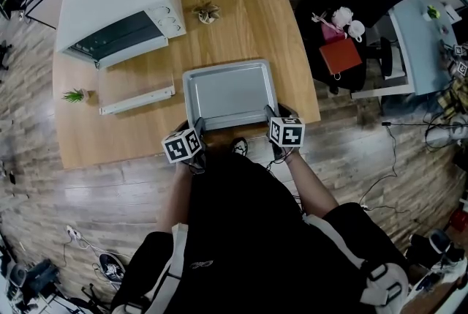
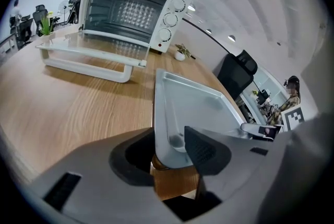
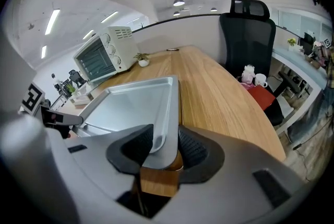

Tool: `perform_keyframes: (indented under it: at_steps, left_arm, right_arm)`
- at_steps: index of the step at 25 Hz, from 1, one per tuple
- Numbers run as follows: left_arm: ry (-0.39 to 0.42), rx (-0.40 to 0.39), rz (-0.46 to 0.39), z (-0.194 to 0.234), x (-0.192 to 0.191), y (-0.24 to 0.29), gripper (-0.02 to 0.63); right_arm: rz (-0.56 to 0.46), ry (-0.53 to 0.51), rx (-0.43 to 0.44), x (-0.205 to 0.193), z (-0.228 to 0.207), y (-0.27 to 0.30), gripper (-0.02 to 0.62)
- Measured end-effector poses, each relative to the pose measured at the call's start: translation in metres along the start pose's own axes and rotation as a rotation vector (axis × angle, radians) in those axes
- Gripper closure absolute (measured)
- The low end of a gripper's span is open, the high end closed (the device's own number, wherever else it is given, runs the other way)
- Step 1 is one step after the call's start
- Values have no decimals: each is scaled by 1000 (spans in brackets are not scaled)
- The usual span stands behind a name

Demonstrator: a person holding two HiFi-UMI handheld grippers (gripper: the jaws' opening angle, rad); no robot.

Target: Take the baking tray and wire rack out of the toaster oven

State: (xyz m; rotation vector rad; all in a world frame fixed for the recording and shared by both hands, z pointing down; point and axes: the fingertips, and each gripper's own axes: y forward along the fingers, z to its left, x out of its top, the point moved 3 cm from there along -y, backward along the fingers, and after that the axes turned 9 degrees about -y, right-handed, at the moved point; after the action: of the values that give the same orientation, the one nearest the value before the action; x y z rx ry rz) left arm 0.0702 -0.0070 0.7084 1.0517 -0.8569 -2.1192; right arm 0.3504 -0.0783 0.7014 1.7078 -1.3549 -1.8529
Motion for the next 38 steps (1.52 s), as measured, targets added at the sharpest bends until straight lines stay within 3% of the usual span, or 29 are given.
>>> perform_keyframes:
  at_steps: [4, 6, 9, 11, 13, 14, 15, 23, 32, 38]
  left_arm:
    - [85, 27, -3, 2, 2, -3, 416]
    - [124, 45, -19, 7, 7, -9, 394]
    - [133, 42, -19, 15, 12, -20, 393]
    - [154, 22, -9, 15, 13, -26, 394]
    - [193, -7, 30, 13, 10, -31, 422]
    - [209, -26, 60, 12, 8, -34, 553]
    - [221, -48, 84, 10, 6, -36, 577]
    - [290, -114, 93, 9, 16, -51, 581]
    - [338, -214, -52, -24, 74, -100, 581]
    - [366, -302, -224, -69, 124, -153, 581]
  right_arm:
    - [-6, 9, -9, -2, 1, 1, 403]
    - [-17, -5, -35, -2, 1, -1, 352]
    - [-35, -33, -69, 1, 6, -11, 347]
    - [-57, -57, -77, 5, 16, -19, 375]
    - [-77, -68, -65, 9, 34, -24, 450]
    - [-85, -70, -54, 11, 44, -25, 518]
    - [-92, -72, -40, 14, 54, -25, 586]
    - [-95, -104, 43, 26, 124, -18, 588]
    - [-281, -123, 55, 98, 168, -49, 588]
    - [-459, -157, 62, 169, 187, -103, 588]
